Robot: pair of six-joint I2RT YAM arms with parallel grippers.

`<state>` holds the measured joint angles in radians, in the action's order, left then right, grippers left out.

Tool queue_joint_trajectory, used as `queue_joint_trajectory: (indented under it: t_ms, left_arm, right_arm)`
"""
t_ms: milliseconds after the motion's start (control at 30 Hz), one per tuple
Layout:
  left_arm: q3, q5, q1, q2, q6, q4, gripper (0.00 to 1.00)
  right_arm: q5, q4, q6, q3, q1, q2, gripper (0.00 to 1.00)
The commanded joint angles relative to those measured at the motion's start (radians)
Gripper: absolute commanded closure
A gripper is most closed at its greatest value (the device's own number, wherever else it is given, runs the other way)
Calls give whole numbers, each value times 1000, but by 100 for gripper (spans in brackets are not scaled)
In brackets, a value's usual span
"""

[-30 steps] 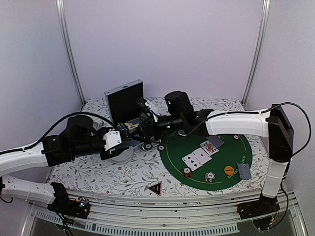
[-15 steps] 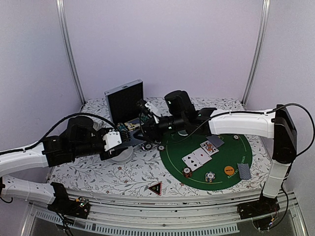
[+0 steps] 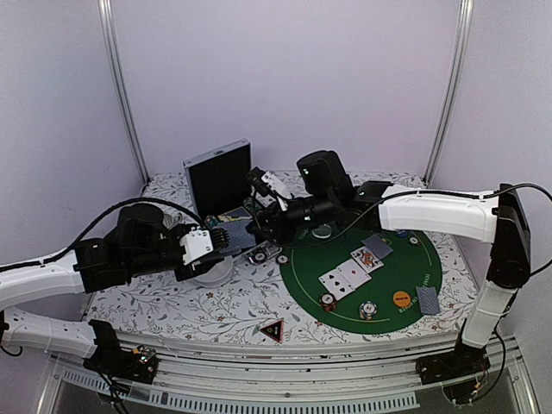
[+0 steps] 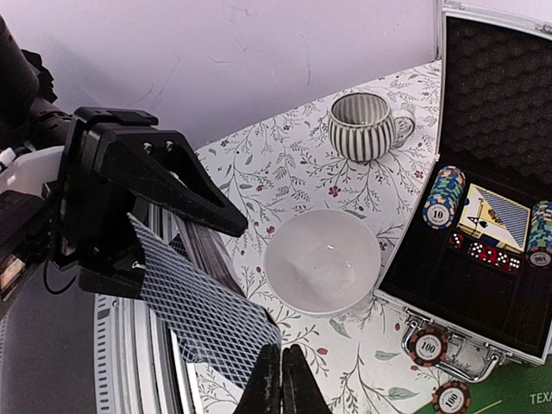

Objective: Distribute texas hold em gaming equipment
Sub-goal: Place the poker card in the community card area.

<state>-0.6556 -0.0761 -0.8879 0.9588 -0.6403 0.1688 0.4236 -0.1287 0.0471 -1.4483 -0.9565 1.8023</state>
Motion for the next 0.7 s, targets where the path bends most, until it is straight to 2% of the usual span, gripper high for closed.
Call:
queue_joint_trajectory:
  t_ms: [0,133,300,500,667]
  left_arm:
    - [1,20,-3,-22,-8,-39,47]
    - [0,19,-2,-22,-9,-37,47]
    - [0,18,-2,-25,-9,-37,47]
    - [0,23,-3,-29,-7,-35,47]
    - [-2,22,-2,-30,-7,-34,47]
  right_arm:
    - [18,-15,-19,0,13,-57,98]
    - [60,-13,-15,8,33,-75,98]
    - [75,-14,15,83,136,-195,98]
    - [15,-22,151,307,461,-369,98]
    - [-56,-36,263,495,743,-374,98]
